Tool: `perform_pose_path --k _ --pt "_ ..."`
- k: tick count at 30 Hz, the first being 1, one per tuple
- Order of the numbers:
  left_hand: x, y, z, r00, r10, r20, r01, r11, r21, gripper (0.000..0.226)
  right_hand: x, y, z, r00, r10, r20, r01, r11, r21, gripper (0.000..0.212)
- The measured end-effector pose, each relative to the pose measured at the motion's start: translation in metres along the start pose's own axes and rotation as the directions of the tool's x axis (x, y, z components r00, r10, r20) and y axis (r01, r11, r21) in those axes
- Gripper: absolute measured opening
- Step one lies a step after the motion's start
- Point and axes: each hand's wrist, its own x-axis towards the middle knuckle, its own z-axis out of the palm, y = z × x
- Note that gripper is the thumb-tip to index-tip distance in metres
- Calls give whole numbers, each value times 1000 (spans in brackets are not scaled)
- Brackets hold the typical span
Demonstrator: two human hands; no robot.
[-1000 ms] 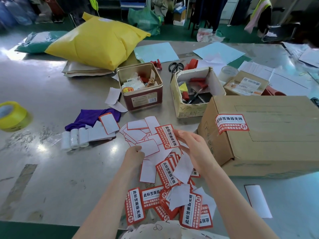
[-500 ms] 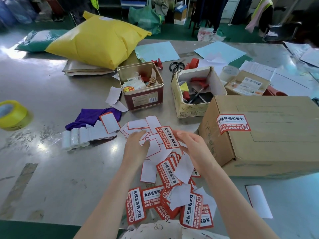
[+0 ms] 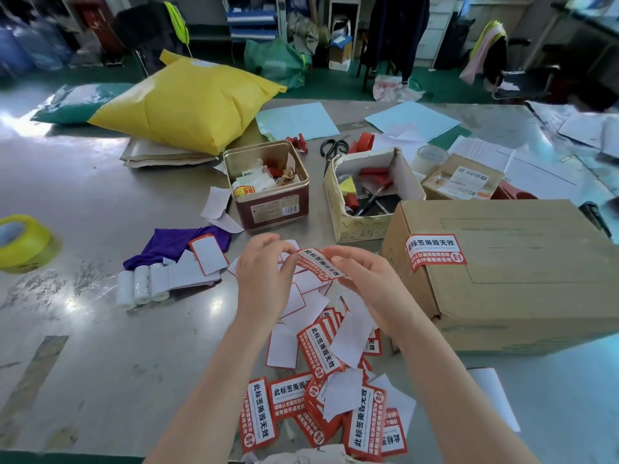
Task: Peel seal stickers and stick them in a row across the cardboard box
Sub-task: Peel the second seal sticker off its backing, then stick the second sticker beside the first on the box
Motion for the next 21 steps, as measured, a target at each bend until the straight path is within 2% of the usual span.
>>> perform_pose_path --k 5,10,12,15,18,21 --pt "-2 31 -5 995 -3 -95 -3 998 -63 22 -12 -19 -21 992 -108 -70 115 989 94 25" --pt "-2 62 -5 986 -124 -109 93 962 -255 24 -21 -34 -59 947 -224 -231 269 946 182 23" --pt "-6 81 -6 967 -250 -43 210 886 -414 25 -22 -32 -75 908 -252 -334 330 923 200 21" --pt "-11 105 -1 913 -386 128 379 693 -613 16 -22 -25 -94 880 -216 -423 335 914 230 20" --pt "-15 117 12 886 -406 224 443 596 -670 16 -24 -19 -113 873 -164 -459 312 912 267 20" --pt "-19 129 26 871 -403 281 479 566 -672 23 -28 -18 -130 902 -83 -423 254 896 365 25"
